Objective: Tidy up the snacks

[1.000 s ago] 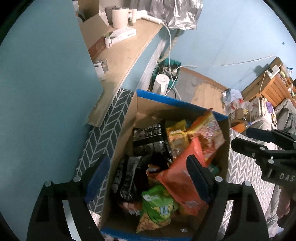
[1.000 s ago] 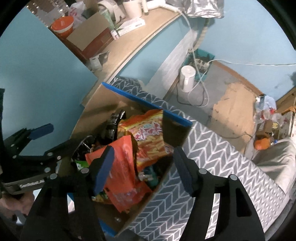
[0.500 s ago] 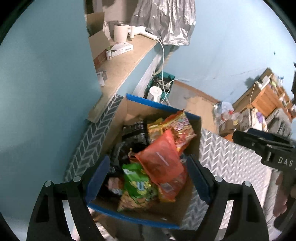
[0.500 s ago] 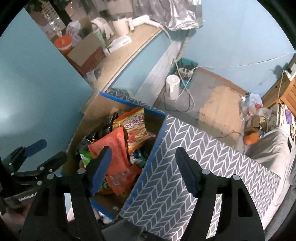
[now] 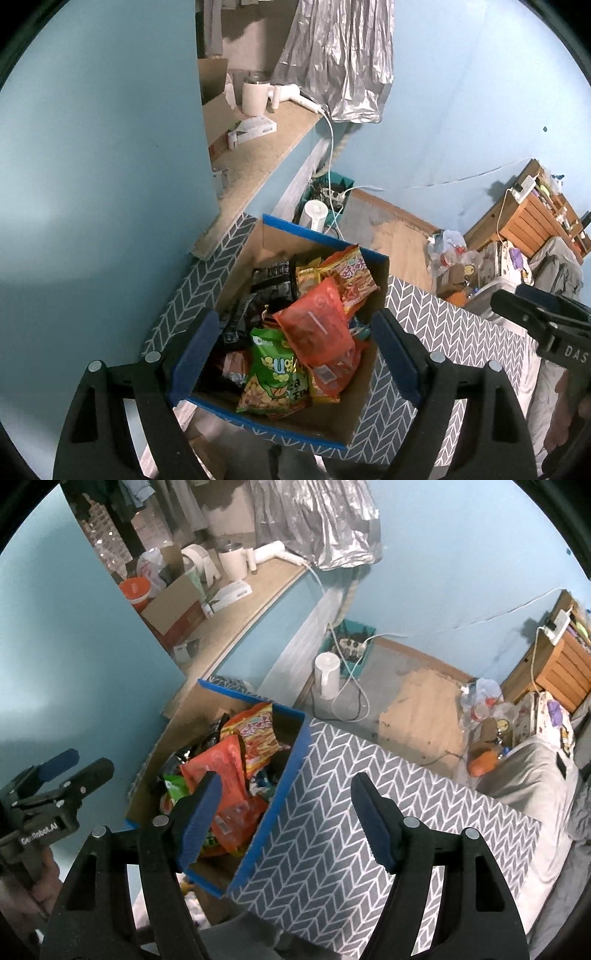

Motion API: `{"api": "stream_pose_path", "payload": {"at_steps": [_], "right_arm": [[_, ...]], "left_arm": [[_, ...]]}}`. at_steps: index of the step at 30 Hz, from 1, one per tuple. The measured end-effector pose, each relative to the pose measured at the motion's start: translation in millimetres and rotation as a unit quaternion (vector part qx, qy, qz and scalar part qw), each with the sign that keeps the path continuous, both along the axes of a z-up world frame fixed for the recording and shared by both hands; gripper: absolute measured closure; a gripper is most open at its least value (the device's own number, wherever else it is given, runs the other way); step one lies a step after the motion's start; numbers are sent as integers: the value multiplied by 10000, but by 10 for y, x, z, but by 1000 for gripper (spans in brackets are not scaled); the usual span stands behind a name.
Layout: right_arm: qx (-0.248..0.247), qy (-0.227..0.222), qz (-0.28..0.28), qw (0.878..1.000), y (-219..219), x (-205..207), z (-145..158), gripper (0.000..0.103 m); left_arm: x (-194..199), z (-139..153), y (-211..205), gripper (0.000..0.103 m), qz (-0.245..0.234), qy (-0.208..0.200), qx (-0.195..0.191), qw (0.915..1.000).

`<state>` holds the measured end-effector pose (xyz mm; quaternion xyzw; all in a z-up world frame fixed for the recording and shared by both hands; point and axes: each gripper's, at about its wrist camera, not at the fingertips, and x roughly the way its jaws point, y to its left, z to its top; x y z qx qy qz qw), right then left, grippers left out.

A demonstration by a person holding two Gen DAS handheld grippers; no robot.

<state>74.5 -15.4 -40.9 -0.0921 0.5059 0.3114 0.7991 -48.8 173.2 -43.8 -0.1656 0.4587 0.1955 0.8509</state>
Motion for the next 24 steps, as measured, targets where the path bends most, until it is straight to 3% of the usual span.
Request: {"api": "stream_pose_path", "payload": {"at_steps": [24], "right_arm": [[-61, 53, -288, 9996, -307, -170, -23, 30]], "left_arm": [[34, 34, -253, 16, -294, 80, -22, 9995]]}}
